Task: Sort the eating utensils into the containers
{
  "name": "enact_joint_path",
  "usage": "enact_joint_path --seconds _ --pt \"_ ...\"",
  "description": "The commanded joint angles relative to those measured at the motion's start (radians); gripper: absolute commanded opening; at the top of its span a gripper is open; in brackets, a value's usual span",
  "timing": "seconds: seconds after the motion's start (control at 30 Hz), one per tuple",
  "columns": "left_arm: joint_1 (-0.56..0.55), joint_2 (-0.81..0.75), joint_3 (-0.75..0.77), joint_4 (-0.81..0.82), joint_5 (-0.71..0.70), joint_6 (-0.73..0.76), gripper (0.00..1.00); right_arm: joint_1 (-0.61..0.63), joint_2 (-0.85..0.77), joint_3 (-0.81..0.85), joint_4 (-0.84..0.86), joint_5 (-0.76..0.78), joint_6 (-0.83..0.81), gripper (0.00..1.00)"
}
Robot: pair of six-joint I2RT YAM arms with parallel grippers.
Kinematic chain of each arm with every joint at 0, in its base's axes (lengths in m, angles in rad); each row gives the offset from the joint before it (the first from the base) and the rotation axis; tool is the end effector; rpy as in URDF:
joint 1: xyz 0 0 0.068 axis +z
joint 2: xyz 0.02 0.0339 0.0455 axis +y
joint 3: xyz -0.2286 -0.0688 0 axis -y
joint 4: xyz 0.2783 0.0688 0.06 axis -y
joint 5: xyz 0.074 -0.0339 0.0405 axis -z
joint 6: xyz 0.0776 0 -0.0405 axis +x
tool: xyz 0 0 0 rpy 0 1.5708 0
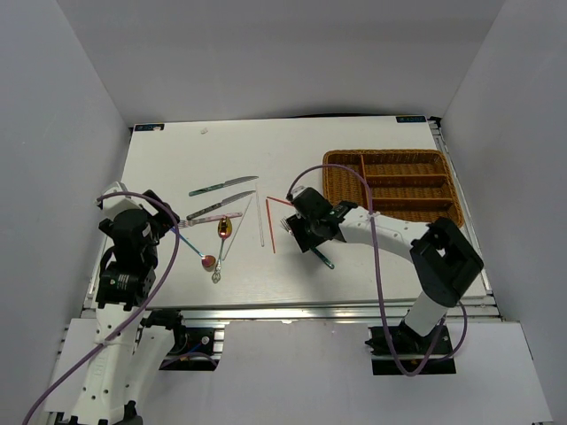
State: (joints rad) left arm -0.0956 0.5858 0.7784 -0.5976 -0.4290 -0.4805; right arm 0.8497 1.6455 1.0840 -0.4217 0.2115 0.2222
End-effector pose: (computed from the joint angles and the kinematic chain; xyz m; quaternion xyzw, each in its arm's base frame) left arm 0.2261 0.0107 0.2951 -0.2710 0.7783 0.0176 0.5662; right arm 0.2682 0.2804 0.1193 -0.2647 0.9148 0.0602 0.2992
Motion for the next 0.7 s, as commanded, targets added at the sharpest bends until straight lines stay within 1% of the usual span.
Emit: enact_joint_path --seconds 0.0,0.17,0.2,0.23,0.33,0.4,0.43,0.53,0.6,0.63,0.67 --pt "-0.004 0.006 -0.001 0.004 0.009 -0.003 0.98 -0.023 0.031 0.017 0.049 -0.079 -0.121 0.61" --pt "-0.003 -0.004 -0.004 0.01 0.018 -0.001 0.98 -0.044 0.095 -0.012 0.063 -0.078 -0.15 0.57" --pt "-0.004 -0.003 -0.005 0.012 0.018 0.0 0.98 -0.044 0.111 -0.016 0.066 -0.089 -0.155 0.5" --pt "-0.004 -0.004 -0.004 0.01 0.019 0.0 0.98 -0.044 0.117 -0.021 0.07 -0.106 -0.161 0.46" --pt "-0.003 0.0 -0.004 0.01 0.021 0.0 0.98 -0.044 0.122 -0.048 0.09 -0.141 -0.17 0.39" --pt "-0.004 0.0 -0.004 0.01 0.021 0.0 0.98 -0.044 0.114 -0.067 0.104 -0.152 -0.17 0.36" --pt "-0.004 0.0 -0.004 0.01 0.021 0.002 0.98 -0.044 0.109 -0.07 0.101 -0.171 -0.173 0.3" --pt "-0.003 0.0 -0.005 0.012 0.022 0.003 0.98 -0.038 0.099 -0.07 0.089 -0.182 -0.165 0.22" --pt "-0.003 0.003 -0.004 0.012 0.021 0.002 0.98 -0.032 0.085 -0.064 0.08 -0.195 -0.164 0.13" --pt "-0.003 0.006 -0.004 0.012 0.021 0.002 0.98 -0.029 0.076 -0.056 0.072 -0.201 -0.164 0.05" --pt "-0.003 0.005 -0.004 0.012 0.022 0.002 0.98 -0.021 0.065 -0.05 0.064 -0.199 -0.158 0.01"
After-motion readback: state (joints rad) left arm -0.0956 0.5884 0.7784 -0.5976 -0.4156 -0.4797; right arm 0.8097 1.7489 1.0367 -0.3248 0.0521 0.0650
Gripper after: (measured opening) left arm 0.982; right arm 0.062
